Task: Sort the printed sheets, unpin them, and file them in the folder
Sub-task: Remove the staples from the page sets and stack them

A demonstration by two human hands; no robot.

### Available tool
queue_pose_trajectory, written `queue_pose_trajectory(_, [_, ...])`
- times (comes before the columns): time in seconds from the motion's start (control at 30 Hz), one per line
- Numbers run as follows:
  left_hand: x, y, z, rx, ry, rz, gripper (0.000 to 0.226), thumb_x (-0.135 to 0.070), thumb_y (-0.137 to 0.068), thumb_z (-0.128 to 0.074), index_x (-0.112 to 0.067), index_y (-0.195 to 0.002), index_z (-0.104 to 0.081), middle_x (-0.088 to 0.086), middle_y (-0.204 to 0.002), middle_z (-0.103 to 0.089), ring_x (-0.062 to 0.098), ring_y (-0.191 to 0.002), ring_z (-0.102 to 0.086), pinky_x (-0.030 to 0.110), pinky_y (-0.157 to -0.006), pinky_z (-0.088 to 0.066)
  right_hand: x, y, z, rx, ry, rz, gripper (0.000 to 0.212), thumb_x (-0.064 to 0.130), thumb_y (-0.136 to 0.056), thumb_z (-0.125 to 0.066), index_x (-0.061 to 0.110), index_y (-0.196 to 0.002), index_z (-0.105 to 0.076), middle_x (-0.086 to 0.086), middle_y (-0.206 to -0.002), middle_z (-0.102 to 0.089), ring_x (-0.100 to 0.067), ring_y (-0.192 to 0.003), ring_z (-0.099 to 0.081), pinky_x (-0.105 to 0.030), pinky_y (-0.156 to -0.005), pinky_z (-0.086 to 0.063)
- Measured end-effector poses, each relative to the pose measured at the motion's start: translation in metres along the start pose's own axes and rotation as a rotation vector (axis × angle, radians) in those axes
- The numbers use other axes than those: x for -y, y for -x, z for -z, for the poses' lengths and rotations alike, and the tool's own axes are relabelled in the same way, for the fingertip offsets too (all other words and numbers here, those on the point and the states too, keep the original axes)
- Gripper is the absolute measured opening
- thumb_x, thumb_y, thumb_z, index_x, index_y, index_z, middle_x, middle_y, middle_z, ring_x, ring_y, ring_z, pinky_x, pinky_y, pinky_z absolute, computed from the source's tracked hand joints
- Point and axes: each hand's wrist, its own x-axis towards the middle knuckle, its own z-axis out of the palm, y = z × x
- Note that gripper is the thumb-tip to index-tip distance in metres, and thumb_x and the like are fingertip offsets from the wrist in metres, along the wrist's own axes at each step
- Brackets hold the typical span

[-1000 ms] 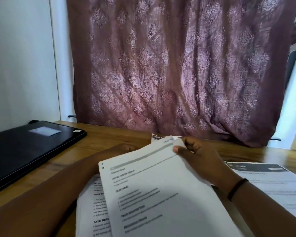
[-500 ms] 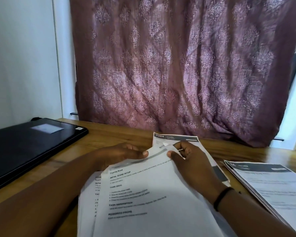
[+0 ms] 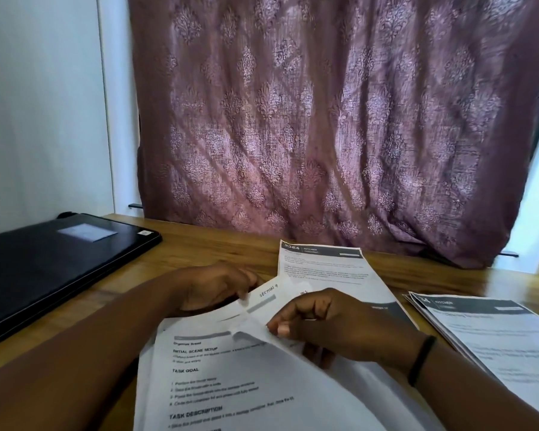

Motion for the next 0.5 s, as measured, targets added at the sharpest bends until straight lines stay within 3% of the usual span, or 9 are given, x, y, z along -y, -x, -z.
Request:
queue_pose_trajectory(0.07, [-0.002, 0.000, -0.003, -0.021, 0.010, 0.013, 0.061, -0.021, -0.070, -0.063, 0.007, -0.124, -0.055, 0.022, -0.126, -0.060, 0.037, -0.111, -0.057, 0.043, -0.100, -0.042, -0.003, -0.003, -0.001, 0.005, 0.008, 0.027, 0.009, 0.024, -0.088, -0.069, 0.024, -0.094, -0.076, 0.002, -0.081, -0.070, -0.018, -0.066, -0.060, -0.026, -0.059, -0.051])
queue_pose_trajectory(0.17, [-0.003, 0.001, -0.006, 0.010, -0.114, 0.025, 0.049, -0.019, -0.079, -0.072, -0.004, -0.124, -0.058, 0.013, -0.124, -0.064, 0.035, -0.114, -0.059, 0.042, -0.100, -0.045, -0.003, -0.003, 0.000, 0.005, -0.001, 0.032, 0.010, 0.021, -0.087, -0.070, 0.029, -0.087, -0.076, 0.007, -0.078, -0.069, -0.016, -0.063, -0.060, -0.022, -0.054, -0.050])
queue_pose_trajectory(0.27, [-0.005, 0.004, -0.007, 0.052, -0.151, 0.051, 0.051, -0.004, -0.080, -0.073, -0.011, -0.127, -0.055, 0.009, -0.125, -0.064, 0.031, -0.118, -0.059, 0.047, -0.104, -0.045, -0.003, -0.001, 0.011, -0.205, -0.044, 0.019, 0.008, 0.018, -0.088, -0.069, 0.017, -0.084, -0.076, 0.001, -0.078, -0.073, -0.016, -0.062, -0.061, -0.023, -0.051, -0.043])
queue_pose_trajectory(0.37, [-0.007, 0.005, -0.009, 0.067, -0.140, 0.051, 0.050, 0.000, -0.082, -0.070, -0.014, -0.127, -0.055, 0.006, -0.124, -0.065, 0.026, -0.115, -0.061, 0.043, -0.101, -0.048, -0.015, -0.003, 0.038, -0.506, 0.115, -0.045, 0.015, 0.021, -0.089, -0.067, 0.021, -0.075, -0.072, 0.012, -0.070, -0.071, -0.001, -0.055, -0.059, -0.021, -0.055, -0.043])
queue_pose_trajectory(0.43, [-0.008, 0.006, -0.010, 0.063, -0.135, 0.053, 0.050, 0.000, -0.082, -0.070, -0.015, -0.128, -0.055, 0.005, -0.125, -0.065, 0.025, -0.115, -0.062, 0.042, -0.100, -0.048, -0.027, -0.004, 0.054, -0.555, 0.341, -0.114, 0.012, 0.030, -0.086, -0.070, 0.025, -0.074, -0.070, 0.014, -0.071, -0.069, 0.001, -0.062, -0.061, -0.023, -0.062, -0.044])
queue_pose_trajectory(0.5, [-0.008, 0.007, -0.010, 0.065, -0.130, 0.059, 0.051, 0.001, -0.082, -0.070, -0.015, -0.128, -0.054, 0.006, -0.125, -0.065, 0.026, -0.116, -0.061, 0.043, -0.100, -0.048, -0.033, -0.005, 0.055, -0.509, 0.351, -0.220, 0.018, 0.041, -0.080, -0.073, 0.023, -0.082, -0.070, 0.010, -0.082, -0.070, -0.005, -0.070, -0.062, -0.022, -0.059, -0.046])
